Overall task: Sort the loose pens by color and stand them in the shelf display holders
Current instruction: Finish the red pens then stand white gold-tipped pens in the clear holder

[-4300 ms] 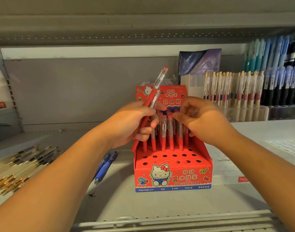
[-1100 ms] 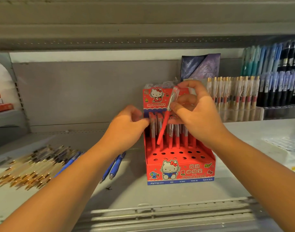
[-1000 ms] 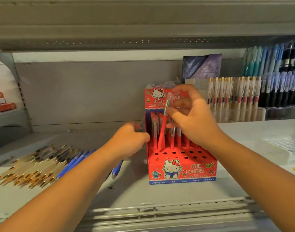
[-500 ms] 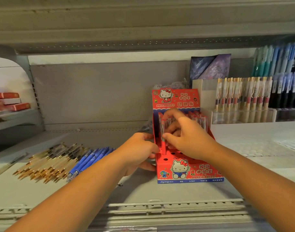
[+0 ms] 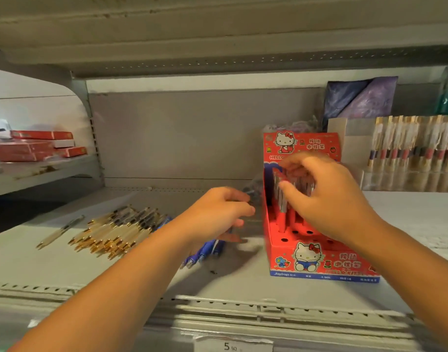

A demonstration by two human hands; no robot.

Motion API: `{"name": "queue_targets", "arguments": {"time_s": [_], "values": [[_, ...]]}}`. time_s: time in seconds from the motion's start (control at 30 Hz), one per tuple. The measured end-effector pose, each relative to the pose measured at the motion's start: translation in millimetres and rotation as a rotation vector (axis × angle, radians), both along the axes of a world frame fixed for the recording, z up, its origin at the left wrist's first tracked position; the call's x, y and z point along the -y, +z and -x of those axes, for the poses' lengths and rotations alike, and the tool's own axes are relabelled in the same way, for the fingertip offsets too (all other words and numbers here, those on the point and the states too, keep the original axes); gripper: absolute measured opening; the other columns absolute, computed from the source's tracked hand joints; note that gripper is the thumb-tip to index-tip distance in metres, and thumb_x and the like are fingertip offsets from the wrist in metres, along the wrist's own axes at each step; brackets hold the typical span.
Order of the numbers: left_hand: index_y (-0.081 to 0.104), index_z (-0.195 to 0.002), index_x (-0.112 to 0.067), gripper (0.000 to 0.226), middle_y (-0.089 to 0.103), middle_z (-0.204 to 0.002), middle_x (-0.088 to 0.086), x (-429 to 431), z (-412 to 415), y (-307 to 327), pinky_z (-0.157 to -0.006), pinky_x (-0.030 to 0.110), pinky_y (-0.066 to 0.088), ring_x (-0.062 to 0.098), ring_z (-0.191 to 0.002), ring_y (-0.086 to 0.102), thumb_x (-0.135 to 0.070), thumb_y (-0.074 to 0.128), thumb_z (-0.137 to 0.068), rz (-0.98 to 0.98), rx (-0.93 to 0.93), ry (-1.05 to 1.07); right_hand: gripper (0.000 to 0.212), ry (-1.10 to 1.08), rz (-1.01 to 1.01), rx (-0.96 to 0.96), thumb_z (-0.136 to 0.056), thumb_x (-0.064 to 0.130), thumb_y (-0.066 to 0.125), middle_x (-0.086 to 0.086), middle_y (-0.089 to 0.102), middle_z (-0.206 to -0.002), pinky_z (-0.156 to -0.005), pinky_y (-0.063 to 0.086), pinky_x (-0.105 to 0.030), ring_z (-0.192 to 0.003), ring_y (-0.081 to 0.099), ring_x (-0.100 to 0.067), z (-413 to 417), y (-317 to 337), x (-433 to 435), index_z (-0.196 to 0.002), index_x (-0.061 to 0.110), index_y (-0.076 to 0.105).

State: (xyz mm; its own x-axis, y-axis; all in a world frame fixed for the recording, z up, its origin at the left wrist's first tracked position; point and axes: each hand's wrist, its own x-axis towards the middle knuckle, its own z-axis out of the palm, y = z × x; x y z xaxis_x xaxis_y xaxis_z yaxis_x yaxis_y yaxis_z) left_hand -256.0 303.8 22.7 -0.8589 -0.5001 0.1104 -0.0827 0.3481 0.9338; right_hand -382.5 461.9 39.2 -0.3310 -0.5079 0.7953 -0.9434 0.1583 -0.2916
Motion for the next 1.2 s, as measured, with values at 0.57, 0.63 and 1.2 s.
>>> {"name": "queue_targets", "arguments": {"time_s": [0.57, 0.63, 1.2], "values": [[0.064, -0.102, -0.018, 0.017, 0.065, -0.093, -0.005, 211, -196, 6, -0.069, 0.026, 0.047, 0.010, -0.084, 0.060, -0.029, 0.067, -0.089, 0.472, 0.132, 0.253, 0.007, 0.152, -0.418, 0.330, -0.087, 0.034, 0.069, 0.012, 0.069, -0.096, -0.086, 0.051, -0.029, -0.093, 0.064, -0.007, -140, -5, 206, -0.094, 0.032, 0.067], [0.064, -0.094, -0.019, 0.013, 0.062, -0.087, -0.007, 233, -206, 5, -0.069, 0.027, 0.045, 0.011, -0.079, 0.059, -0.030, 0.065, -0.088, 0.503, 0.180, 0.265, 0.010, 0.153, -0.481, 0.371, -0.089, 0.037, 0.067, 0.012, 0.067, -0.096, -0.080, 0.050, -0.028, -0.092, 0.063, -0.009, -153, -4, 234, -0.096, 0.030, 0.067], [0.055, -0.113, -0.009, 0.053, 0.061, -0.093, 0.014, 274, -141, 0, -0.085, 0.038, 0.052, 0.027, -0.076, 0.059, -0.059, 0.044, -0.096, 0.252, 0.830, 0.159, 0.016, -0.127, -1.152, 0.366, -0.092, 0.032, 0.065, -0.001, 0.062, -0.075, -0.051, 0.050, -0.021, -0.058, 0.058, -0.011, -146, -2, 348, -0.087, 0.018, 0.058]]}}
